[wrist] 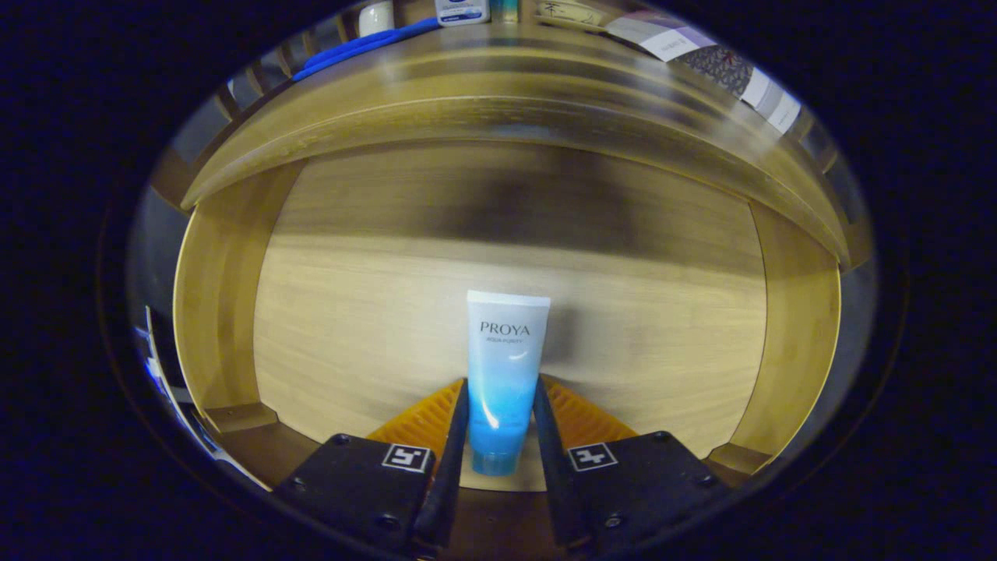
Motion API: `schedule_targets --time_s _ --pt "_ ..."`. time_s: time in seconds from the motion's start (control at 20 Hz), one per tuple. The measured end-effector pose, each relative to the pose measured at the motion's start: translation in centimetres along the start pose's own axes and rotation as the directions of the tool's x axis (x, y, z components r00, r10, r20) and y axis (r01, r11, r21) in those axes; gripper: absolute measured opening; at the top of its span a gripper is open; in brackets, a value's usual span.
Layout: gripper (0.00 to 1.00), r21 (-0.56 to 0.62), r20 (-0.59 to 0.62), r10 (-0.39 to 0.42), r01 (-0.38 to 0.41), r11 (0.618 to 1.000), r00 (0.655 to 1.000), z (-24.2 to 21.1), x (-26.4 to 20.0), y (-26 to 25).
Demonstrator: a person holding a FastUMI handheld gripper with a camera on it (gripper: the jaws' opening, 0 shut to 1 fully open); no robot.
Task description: Pull open the drawer, take out the items inside it, and place them on the countertop above the cabinet.
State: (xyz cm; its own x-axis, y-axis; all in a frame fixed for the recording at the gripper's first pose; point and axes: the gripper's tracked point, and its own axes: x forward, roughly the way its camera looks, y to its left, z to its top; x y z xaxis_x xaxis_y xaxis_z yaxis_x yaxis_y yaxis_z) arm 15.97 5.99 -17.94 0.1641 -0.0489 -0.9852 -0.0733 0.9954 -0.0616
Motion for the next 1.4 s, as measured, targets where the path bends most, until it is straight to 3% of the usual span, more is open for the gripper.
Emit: schedule_targets --time_s 0.3,0.6,0.85,1.4 --pt "0.44 0.004 0.086 0.006 -0.007 1.000 0.996 1.1 -1.2 -0.2" --pt "0.44 0.006 0.168 0.021 -0.022 1.000 0.986 0.2 -7.0 -0.9" --pt "0.44 0.022 0.248 0.016 -0.022 0.999 0.969 2.4 -11.3 -1.8" --pt "0.44 0.066 0.499 0.004 -0.043 0.997 0.867 13.9 -13.8 -2.3"
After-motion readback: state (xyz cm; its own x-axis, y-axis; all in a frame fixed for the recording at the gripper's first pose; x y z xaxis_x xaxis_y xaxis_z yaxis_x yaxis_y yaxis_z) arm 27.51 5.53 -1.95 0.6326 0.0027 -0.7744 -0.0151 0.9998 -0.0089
